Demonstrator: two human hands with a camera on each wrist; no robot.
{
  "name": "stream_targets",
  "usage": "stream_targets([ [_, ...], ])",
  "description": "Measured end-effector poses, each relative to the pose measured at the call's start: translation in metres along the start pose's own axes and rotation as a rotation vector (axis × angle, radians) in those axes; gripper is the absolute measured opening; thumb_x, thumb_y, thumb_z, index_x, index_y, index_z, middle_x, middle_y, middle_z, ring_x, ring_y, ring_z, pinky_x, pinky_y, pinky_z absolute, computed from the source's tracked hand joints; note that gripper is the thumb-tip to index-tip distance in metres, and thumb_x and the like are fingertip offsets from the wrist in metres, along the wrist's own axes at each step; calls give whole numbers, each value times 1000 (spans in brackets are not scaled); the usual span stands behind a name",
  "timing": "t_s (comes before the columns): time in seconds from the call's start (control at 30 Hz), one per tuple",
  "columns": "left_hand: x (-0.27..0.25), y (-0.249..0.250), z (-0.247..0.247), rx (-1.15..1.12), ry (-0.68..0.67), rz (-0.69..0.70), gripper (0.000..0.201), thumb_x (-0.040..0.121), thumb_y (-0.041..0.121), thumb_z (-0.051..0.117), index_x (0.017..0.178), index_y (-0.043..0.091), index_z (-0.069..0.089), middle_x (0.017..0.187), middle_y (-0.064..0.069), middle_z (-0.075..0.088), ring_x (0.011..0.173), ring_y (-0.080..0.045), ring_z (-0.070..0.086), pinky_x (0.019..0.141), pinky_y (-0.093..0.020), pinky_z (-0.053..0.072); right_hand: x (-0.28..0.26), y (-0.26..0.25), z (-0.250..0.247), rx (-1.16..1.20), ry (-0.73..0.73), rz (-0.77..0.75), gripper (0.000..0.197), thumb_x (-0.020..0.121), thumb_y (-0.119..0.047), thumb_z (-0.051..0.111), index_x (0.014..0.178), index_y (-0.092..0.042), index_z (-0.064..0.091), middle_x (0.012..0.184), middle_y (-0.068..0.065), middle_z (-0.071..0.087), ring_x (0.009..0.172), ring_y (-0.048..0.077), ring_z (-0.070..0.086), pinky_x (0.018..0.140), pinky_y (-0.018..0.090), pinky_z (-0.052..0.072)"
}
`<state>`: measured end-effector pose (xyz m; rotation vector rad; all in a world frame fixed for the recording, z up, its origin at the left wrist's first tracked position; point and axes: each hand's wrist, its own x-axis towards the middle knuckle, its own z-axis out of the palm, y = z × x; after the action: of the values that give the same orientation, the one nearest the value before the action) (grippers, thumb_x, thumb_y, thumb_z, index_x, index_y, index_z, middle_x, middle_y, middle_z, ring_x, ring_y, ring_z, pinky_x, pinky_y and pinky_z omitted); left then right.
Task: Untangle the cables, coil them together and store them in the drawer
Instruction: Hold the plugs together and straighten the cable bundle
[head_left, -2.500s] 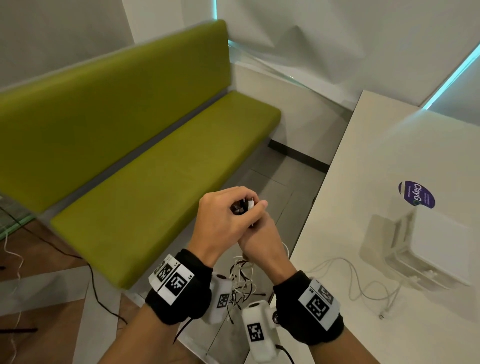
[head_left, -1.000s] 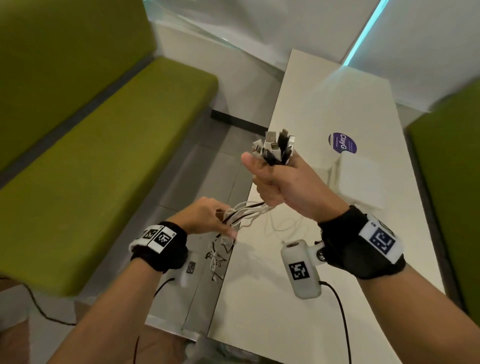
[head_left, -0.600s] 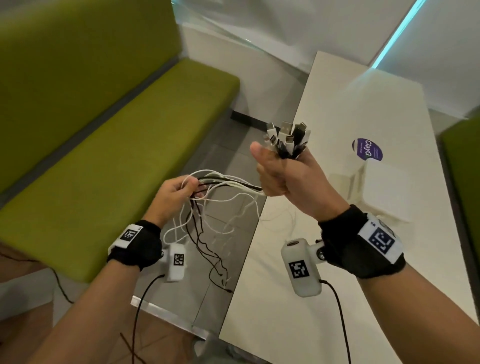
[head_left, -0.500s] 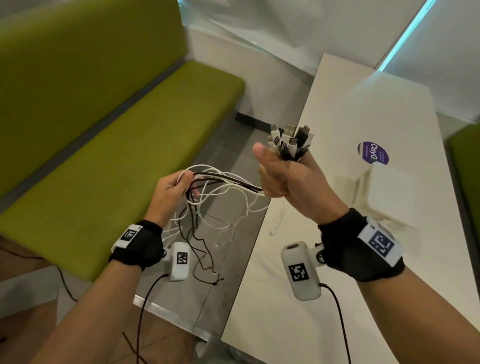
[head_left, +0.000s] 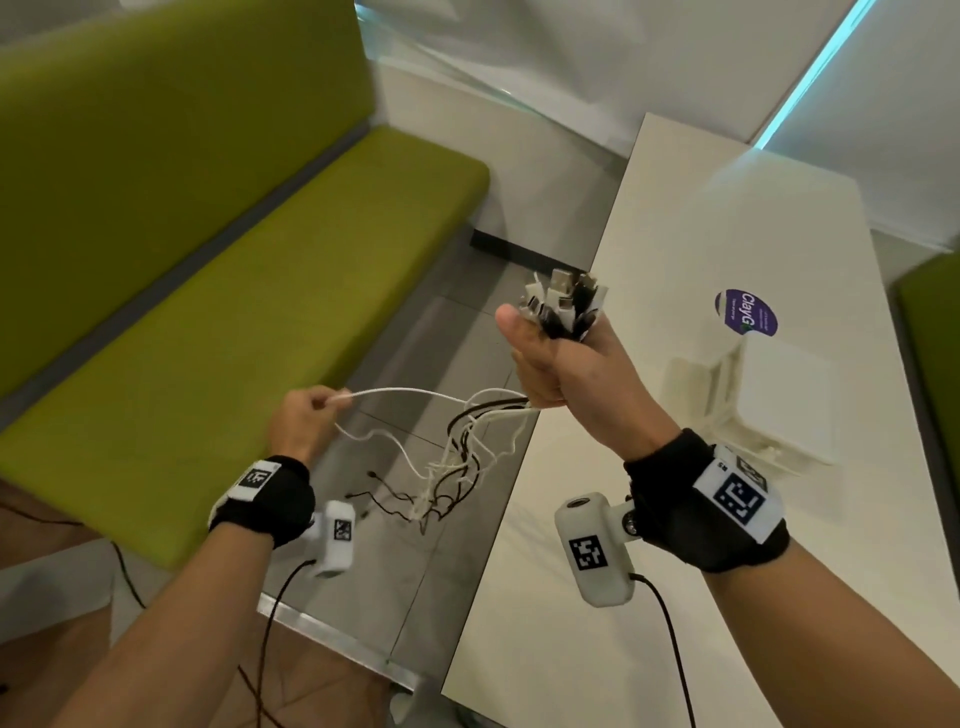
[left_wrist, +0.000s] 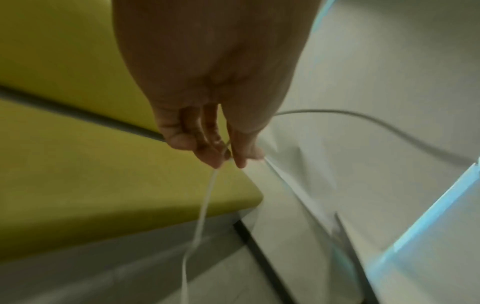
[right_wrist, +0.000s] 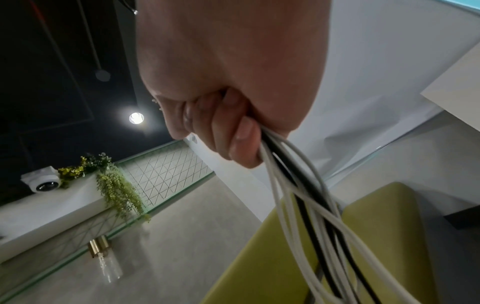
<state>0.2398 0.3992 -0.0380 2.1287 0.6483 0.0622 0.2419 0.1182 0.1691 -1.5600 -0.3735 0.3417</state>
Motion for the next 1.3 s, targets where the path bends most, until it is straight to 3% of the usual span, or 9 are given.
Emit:
stream_targets([
  [0.13, 16, 26, -13, -610, 114, -95, 24, 101, 14, 49, 79, 14, 59, 77, -9, 62, 41, -5, 62, 39, -16, 46, 1, 5, 2, -65, 22, 30, 42, 89, -34, 63, 53, -26, 42, 45, -8, 31, 38, 12, 25, 46, 22, 25],
  [0.27, 16, 28, 1, -17, -380, 115, 19, 88, 6, 67, 86, 24, 66, 97, -7, 67, 74, -10, 67, 71, -31, 55, 4, 7, 12, -79, -12, -10, 42, 92, -32, 61, 54, -26, 42, 49, -9, 31, 41, 9, 26, 47, 22, 25],
  [0.37, 6, 27, 11, 453, -561, 165, 48, 82, 0, 62, 122, 27, 63, 129, 0, 59, 118, -20, 55, 102, -37, 44, 7, 13, 18, -51, -7, -42, 43, 96, -28, 58, 58, -25, 38, 50, -10, 29, 42, 8, 25, 47, 21, 24],
  [0.63, -56, 136, -9, -16, -873, 462, 89, 67, 49, 83, 143, 35, 39, 151, 16, 38, 138, -3, 32, 113, -30, 26, 21, 30, 37, -19, 99, -36, 42, 96, -33, 60, 60, -23, 40, 48, -13, 32, 42, 3, 30, 52, 21, 27],
  [0.77, -93, 132, 33, -196, -732, 434, 12, 86, 18, 69, 93, 24, 61, 91, 14, 66, 83, 11, 57, 78, -21, 48, 26, 32, 55, -44, 152, 46, 43, 97, -35, 60, 55, -30, 56, 45, -18, 40, 43, 1, 40, 57, 21, 26],
  [0.87, -108, 113, 57, -351, -498, 407, 46, 92, 0, 50, 55, 26, 44, 44, 16, 48, 43, 2, 40, 51, -15, 30, 22, 35, 59, -56, 147, 109, 50, 97, -38, 58, 49, -27, 49, 43, -15, 35, 41, 3, 34, 54, 25, 24],
  [0.97, -106, 84, 64, -372, -325, 465, 42, 82, 30, 54, 43, 29, 39, 41, 9, 40, 40, -10, 33, 46, -29, 30, 11, 33, 63, -42, 111, 140, 51, 97, -41, 59, 50, -27, 44, 45, -15, 35, 42, 3, 33, 54, 25, 25],
  [1.17, -90, 60, 75, -444, -140, 435, 45, 84, 31, 58, 50, 6, 40, 45, 13, 31, 45, -8, 22, 39, -31, 26, 9, -2, 67, -60, 21, 42, 48, 98, -33, 59, 53, -27, 44, 45, -17, 32, 42, 4, 31, 56, 26, 25],
  [1.3, -78, 22, 84, -346, -124, 334, 60, 87, 47, 60, 47, 5, 43, 47, -15, 35, 48, -15, 28, 44, -48, 36, 4, -18, 62, 23, 9, 50, 47, 98, -31, 59, 58, -26, 34, 43, -17, 28, 38, 8, 23, 47, 26, 22],
])
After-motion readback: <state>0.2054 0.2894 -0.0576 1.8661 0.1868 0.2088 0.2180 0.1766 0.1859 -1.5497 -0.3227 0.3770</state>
